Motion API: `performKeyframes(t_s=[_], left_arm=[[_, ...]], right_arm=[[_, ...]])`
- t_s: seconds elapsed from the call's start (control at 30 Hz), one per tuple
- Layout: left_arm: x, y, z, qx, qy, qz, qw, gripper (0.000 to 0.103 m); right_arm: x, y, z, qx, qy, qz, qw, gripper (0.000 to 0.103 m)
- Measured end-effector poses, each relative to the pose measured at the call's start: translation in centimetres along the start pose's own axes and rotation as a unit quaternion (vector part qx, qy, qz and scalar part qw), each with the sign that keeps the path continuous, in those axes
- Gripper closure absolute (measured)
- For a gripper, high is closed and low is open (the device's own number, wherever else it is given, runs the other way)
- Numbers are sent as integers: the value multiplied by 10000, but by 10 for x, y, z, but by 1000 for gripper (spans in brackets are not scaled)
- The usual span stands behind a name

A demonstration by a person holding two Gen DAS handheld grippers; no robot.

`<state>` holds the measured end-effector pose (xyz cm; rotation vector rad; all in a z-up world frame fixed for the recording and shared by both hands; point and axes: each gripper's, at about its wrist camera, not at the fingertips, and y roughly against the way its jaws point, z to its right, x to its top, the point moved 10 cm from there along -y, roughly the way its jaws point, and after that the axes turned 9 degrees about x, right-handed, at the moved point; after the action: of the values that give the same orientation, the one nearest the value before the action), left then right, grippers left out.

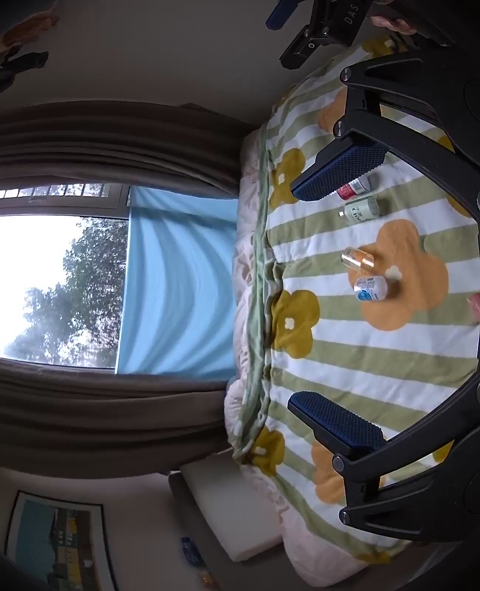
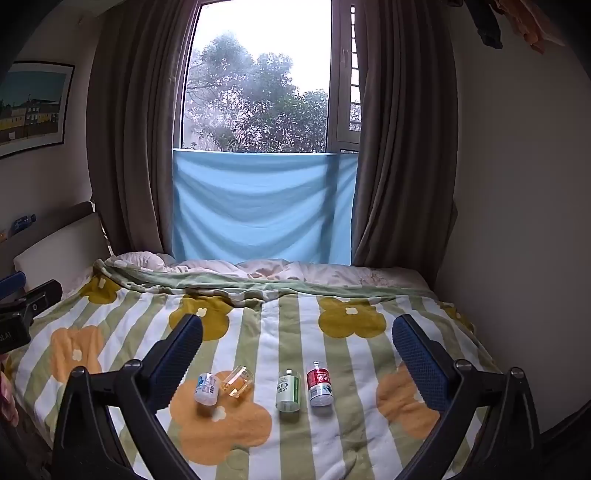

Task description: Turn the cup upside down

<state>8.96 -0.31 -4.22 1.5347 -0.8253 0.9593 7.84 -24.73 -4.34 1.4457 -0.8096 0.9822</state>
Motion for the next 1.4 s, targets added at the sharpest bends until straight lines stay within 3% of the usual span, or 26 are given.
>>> performKeyframes(t_s=[0.27, 0.33, 1.4], left_arm=[[5, -6, 56, 450, -272, 144, 9985, 0], [7, 5, -1, -83, 241, 221, 9994, 0], [8, 1, -13, 92, 376, 288, 9988, 0]], right_arm=[[1, -1, 1, -16, -109, 96, 9999, 1], [-4, -1, -2, 13, -20, 129, 9999, 1], [11, -4, -3, 95, 97, 288, 9995, 1]])
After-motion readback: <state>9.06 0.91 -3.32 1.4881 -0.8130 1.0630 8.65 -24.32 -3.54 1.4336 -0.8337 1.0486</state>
